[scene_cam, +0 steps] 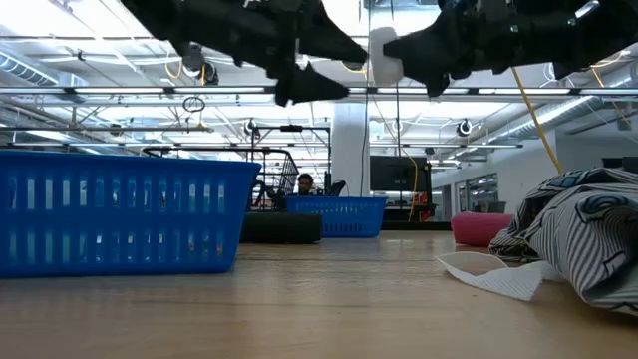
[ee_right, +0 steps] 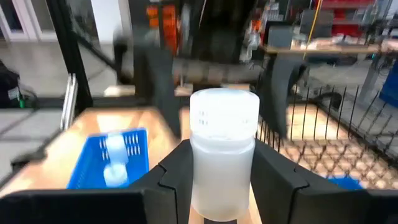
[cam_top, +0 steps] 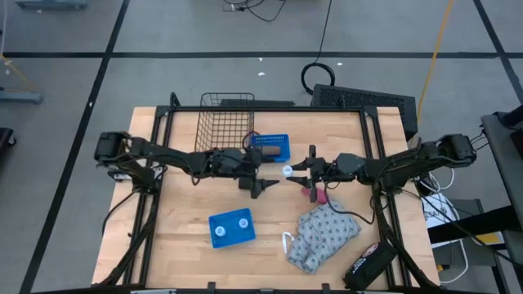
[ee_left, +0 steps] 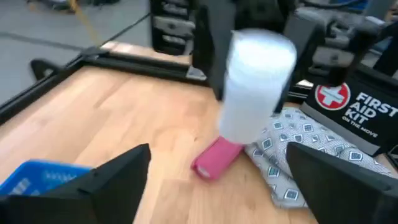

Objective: Pick & Place Medicine items
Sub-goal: Put the white medicine bottle into the bottom blue basket

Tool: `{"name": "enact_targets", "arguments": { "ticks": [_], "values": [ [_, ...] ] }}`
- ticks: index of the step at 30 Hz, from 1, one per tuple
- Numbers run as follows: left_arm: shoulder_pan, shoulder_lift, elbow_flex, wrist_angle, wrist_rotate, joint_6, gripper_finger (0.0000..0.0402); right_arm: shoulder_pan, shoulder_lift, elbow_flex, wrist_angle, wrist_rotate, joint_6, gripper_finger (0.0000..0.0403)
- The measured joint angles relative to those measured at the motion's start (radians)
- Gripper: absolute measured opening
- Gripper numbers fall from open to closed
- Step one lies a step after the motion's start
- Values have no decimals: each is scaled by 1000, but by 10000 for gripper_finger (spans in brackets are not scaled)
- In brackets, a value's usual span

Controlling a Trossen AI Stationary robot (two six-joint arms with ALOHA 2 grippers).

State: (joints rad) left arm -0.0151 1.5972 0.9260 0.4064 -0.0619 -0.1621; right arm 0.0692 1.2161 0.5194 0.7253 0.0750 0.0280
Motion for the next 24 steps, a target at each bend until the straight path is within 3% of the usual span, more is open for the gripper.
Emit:
{"name": "enact_targets", "arguments": {
  "ticks": [2,6,11,17,24],
  "values": [
    [4,-46,11,-85,-4,-25,394,-1,1,-1,-38,-1,-1,116],
    [26,-68,164,-393,-2,-55,390,-15,14,-1,-70,-1,-9,116],
    [29,22,416,-674,2,33,370,-24,13,0,-65,-1,-6,116],
    [20,170,630,-848,9,198,355,-24,14,0,-65,-31,-5,116],
    [20,243,681,-878,16,242,357,-22,14,0,-87,-54,1,116]
  ]
}}
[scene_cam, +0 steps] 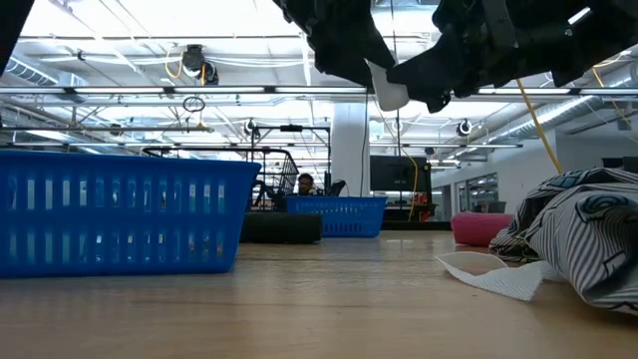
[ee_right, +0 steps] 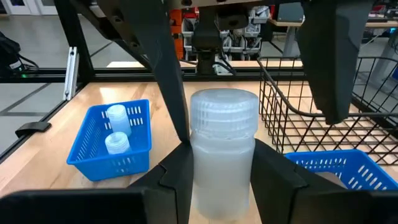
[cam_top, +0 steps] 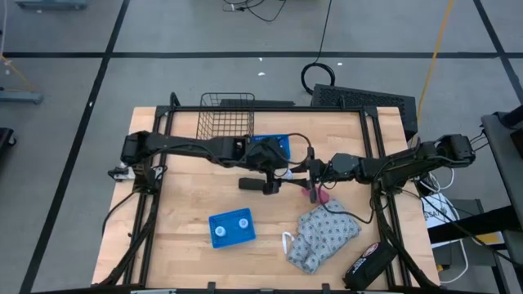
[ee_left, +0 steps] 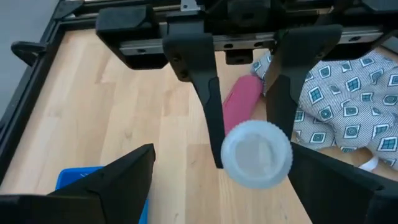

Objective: Pick & Place Medicine items
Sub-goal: Put the white medicine bottle into the bottom blue basket

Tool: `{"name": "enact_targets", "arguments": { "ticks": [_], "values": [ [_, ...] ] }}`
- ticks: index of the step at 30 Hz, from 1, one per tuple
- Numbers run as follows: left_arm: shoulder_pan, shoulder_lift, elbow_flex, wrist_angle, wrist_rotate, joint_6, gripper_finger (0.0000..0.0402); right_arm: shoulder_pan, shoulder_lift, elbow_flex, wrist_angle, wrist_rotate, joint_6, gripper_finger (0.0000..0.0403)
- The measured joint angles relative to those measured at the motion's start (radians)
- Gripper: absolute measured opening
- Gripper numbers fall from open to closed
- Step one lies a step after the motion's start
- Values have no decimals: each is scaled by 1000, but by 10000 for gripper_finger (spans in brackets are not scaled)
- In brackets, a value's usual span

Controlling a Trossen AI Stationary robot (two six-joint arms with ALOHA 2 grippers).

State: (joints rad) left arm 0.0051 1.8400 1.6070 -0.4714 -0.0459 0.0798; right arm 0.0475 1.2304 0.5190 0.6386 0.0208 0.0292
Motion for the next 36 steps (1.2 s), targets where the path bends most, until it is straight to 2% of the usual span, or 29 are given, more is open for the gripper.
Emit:
{"name": "enact_targets", "arguments": {
  "ticks": [4,8,18,24,28,32,34,36],
  "values": [
    [0,-2,0,-2,6,-9,348,0,0,0,-5,0,-5,116],
    [0,-9,0,-4,74,-23,321,0,0,0,-6,0,-6,116],
    [0,-7,0,32,94,-80,208,0,0,0,-6,0,-7,116],
    [7,7,0,32,103,-83,159,0,0,1,-1,1,-7,115],
    [7,6,0,34,106,-80,140,0,-1,2,-1,1,-7,115],
    [6,-3,0,32,93,-78,140,0,-1,2,6,3,-8,116],
    [2,-18,-1,18,71,-81,140,0,-2,3,8,4,-11,133],
    [-7,-41,-2,-17,43,-82,140,0,-5,5,6,4,-8,170]
  ]
}}
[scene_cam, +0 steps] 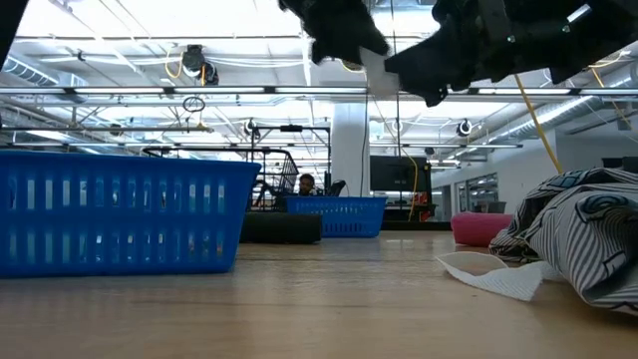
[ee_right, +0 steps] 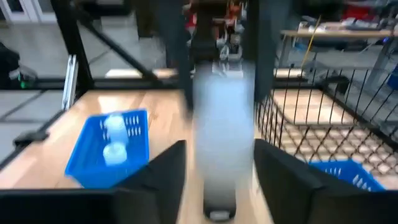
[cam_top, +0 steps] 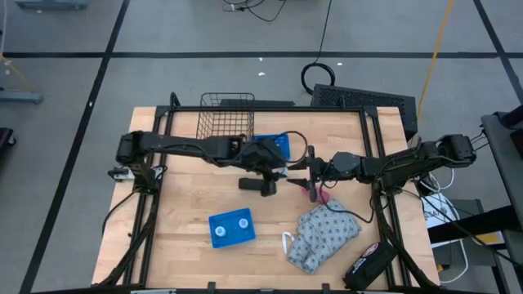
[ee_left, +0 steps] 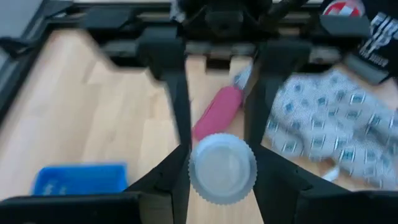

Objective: Pick & Place Medicine items
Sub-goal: Put the white medicine bottle into the bottom blue basket

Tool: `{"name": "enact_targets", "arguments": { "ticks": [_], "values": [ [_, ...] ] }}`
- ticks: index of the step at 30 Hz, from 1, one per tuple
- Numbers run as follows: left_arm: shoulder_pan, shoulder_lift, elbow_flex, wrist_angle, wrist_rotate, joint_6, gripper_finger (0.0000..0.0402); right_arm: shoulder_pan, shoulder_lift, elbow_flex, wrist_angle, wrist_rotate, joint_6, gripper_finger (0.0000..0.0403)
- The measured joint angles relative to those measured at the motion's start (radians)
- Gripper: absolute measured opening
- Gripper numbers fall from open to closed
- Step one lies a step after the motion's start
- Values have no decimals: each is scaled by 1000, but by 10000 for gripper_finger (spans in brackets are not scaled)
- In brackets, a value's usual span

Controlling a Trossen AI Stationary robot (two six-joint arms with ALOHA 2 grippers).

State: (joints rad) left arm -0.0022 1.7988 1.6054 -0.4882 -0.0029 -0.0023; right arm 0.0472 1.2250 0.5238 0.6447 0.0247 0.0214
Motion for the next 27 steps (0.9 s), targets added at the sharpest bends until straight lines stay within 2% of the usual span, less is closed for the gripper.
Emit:
{"name": "enact_targets", "arguments": {
  "ticks": [5,9,15,19,25,27],
  "values": [
    [-35,-92,2,-131,-66,-26,140,1,-38,-4,-74,-3,1,254],
    [-101,-149,-39,-181,-82,-75,140,1,-81,-3,-116,-1,1,286],
    [-253,-231,-219,-166,-105,-110,140,1,-108,-4,-126,0,24,289],
    [-359,-275,-341,-107,-113,-227,140,1,-107,-5,-126,0,27,282],
    [-492,-289,-459,-87,-268,-397,140,1,-105,-5,-124,0,27,276],
    [-530,-290,-484,-79,-284,-413,140,1,-105,-5,-125,2,27,276]
  ]
}}
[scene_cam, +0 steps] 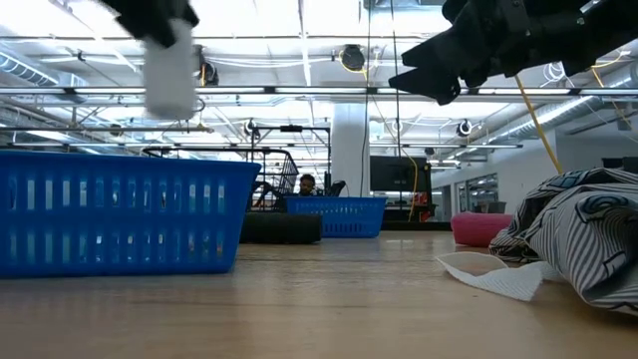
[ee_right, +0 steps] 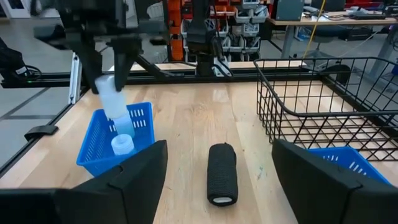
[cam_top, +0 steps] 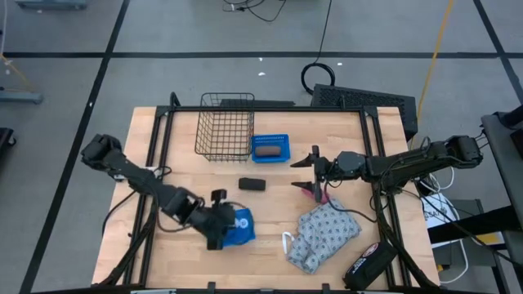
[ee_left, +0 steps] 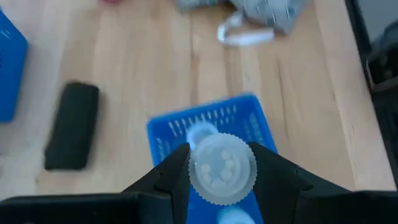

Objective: Pick & Place Medicine items
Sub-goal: Put the white medicine bottle into the bottom blue basket

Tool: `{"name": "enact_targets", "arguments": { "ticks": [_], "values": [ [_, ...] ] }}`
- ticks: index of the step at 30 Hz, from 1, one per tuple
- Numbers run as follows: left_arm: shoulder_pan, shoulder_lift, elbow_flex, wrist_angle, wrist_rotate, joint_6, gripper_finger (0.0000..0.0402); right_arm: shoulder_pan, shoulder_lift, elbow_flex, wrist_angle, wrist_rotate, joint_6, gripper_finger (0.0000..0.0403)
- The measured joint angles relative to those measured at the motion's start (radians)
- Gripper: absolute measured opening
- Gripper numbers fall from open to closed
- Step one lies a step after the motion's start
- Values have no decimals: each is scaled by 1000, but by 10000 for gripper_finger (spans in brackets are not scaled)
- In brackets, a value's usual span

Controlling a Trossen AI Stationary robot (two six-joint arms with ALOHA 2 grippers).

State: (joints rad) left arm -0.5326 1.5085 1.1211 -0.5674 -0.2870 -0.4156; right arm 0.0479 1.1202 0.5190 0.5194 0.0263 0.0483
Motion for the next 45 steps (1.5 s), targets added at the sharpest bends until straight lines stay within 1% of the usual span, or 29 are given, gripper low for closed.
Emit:
{"name": "enact_targets", "arguments": {
  "ticks": [3,8,10,18,21,26,32,45],
  "values": [
    [-34,11,-33,27,-7,-29,140,0,0,0,5,1,0,275],
    [-54,10,-73,49,-92,-89,140,0,0,0,7,2,0,274],
    [-58,10,-98,60,-111,-102,140,0,0,0,7,2,0,274],
    [-52,10,-199,177,-104,-165,140,0,0,0,7,2,0,274],
    [-44,10,-215,199,-84,-175,140,0,0,0,7,2,0,274],
    [-21,10,-259,290,-52,-169,140,0,0,0,7,3,0,274],
    [-9,10,-282,292,-51,-174,140,0,0,0,7,3,0,274],
    [-8,26,-282,315,-27,-191,140,0,0,0,7,3,-3,274]
  ]
}}
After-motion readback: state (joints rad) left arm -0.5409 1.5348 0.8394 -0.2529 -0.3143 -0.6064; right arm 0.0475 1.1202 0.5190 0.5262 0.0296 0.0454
